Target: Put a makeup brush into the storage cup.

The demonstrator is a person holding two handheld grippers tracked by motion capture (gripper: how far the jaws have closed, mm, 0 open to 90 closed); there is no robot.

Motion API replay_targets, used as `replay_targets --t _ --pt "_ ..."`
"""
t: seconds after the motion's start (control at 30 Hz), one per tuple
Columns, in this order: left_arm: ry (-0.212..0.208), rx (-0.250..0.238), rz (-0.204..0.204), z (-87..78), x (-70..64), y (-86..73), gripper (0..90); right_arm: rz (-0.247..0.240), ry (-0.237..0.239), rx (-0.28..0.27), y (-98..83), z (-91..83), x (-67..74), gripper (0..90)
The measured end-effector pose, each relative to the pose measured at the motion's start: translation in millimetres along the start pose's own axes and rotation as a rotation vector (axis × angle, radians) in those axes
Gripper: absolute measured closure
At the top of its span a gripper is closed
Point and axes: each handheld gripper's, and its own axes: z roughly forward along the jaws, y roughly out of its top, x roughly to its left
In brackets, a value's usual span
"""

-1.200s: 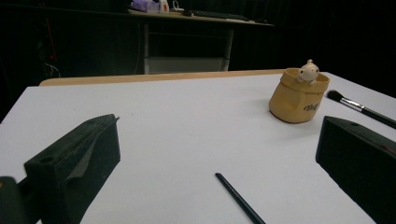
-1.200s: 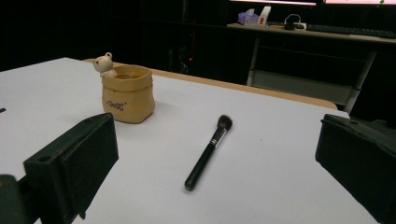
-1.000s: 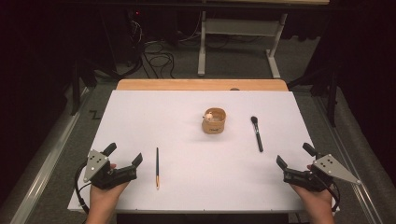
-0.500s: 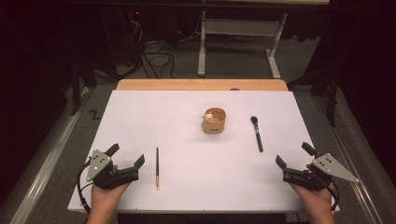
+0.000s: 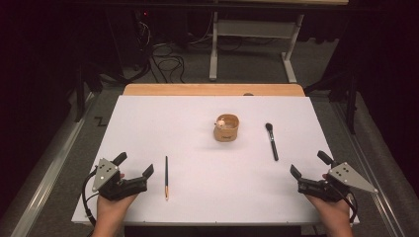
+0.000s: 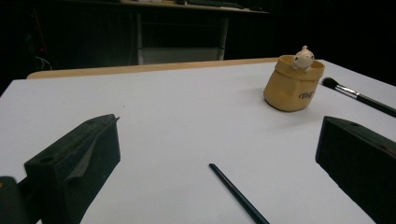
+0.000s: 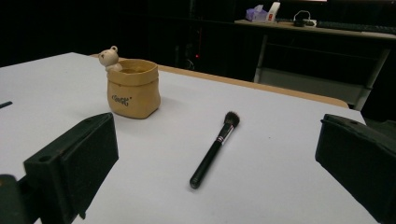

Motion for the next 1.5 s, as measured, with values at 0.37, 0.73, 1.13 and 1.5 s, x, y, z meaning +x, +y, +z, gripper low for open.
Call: replay_targets --t 0.37,0.73,1.13,1.5 --pt "0.014 -0.01 -0.016 0.2 3.3 0.3 0.7 0.002 -0.008 0.014 -2.7 2.5 -3.7 0.1" --pt "0.028 0.021 -0.029 -1.5 6.9 3.4 0.5 0.002 0.003 0.039 -6.1 6.2 -2.4 0.1" --pt "0.047 0.116 -0.039 2.3 12.7 4.0 0.6 -0.018 0.001 0.05 -7.9 8.1 0.2 0.1" --pt "0.072 0.168 -0.013 7.6 13.4 2.0 0.5 -0.019 0.015 0.06 -6.0 10.6 2.8 0.1"
